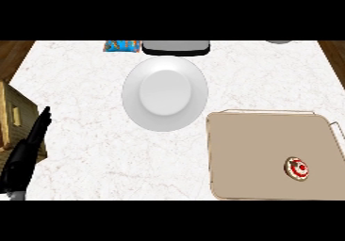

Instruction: Pick the cupcake from the tray and place it in the plate

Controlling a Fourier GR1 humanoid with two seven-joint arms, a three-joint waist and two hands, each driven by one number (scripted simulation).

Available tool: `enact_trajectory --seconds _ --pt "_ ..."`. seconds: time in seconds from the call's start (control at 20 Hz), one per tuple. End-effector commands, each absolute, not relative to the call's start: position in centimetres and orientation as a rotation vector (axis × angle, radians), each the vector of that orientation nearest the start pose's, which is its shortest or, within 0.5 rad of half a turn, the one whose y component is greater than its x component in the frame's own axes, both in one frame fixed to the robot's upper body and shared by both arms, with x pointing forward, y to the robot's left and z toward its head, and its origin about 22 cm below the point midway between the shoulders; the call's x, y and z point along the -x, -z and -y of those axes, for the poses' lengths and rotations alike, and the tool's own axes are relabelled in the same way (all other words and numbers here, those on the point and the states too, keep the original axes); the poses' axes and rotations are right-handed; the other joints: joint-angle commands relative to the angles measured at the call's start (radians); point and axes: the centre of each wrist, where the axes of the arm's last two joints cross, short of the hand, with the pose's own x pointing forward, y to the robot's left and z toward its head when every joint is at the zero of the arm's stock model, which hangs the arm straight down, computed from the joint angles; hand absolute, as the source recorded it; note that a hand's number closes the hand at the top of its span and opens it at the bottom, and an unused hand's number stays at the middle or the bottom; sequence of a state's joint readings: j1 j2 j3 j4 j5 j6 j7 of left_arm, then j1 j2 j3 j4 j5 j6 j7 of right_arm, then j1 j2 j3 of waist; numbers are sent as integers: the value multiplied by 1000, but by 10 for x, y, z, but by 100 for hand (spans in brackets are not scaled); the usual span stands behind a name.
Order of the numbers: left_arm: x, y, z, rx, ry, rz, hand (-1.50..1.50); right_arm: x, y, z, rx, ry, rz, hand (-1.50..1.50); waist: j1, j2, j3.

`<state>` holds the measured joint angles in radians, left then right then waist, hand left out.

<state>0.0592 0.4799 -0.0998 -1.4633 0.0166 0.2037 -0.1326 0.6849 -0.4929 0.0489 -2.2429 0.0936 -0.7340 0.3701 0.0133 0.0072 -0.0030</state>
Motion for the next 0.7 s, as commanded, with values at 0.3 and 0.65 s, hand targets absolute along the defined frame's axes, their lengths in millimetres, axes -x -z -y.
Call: enact_trajectory --seconds 0.3,0.65 --pt "-229 6 -337 -470 292 1509 0 -130 -104 311 765 22 1048 -150 -7 -4 2" --pt "-209 -3 -341 -463 297 1506 0 -159 -72 331 703 -117 936 -150 -8 -8 3"
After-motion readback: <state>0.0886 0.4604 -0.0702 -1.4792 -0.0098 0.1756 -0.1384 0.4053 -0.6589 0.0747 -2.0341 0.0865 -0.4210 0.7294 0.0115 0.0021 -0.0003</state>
